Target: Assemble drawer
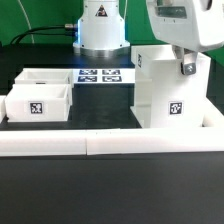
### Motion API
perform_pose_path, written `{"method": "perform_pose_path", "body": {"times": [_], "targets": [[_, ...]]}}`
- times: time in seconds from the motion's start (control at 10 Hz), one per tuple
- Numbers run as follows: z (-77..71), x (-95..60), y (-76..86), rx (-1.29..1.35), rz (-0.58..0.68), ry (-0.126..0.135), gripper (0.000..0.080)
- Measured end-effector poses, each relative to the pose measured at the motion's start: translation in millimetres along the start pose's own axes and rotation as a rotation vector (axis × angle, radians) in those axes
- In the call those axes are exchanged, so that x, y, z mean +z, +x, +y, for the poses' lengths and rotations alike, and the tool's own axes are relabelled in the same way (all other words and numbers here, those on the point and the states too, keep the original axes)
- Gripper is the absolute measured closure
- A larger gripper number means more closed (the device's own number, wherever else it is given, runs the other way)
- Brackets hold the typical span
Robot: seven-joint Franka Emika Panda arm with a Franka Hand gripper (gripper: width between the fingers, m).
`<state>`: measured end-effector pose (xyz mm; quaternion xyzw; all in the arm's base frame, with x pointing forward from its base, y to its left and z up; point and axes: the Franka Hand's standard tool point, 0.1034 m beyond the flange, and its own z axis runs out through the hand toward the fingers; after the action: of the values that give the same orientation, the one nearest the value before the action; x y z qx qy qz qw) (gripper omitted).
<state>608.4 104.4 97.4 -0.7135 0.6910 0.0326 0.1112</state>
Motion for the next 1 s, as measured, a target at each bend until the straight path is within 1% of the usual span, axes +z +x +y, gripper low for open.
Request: {"method": "perform_pose_path", "body": {"times": [0.4, 0.6, 0.8, 1.0], "targets": [[-0.1, 0.9, -3.1, -0.001, -0.004, -0.001, 0.0755], [-14.2, 2.4, -4.7, -0.017, -0.010, 0.003, 0.0755], [-32.6, 3.4, -2.6, -0.015, -0.014, 0.016, 0.0755], [-44.0, 4.6, -2.3, -0.014, -0.017, 0.025, 0.0755]]}}
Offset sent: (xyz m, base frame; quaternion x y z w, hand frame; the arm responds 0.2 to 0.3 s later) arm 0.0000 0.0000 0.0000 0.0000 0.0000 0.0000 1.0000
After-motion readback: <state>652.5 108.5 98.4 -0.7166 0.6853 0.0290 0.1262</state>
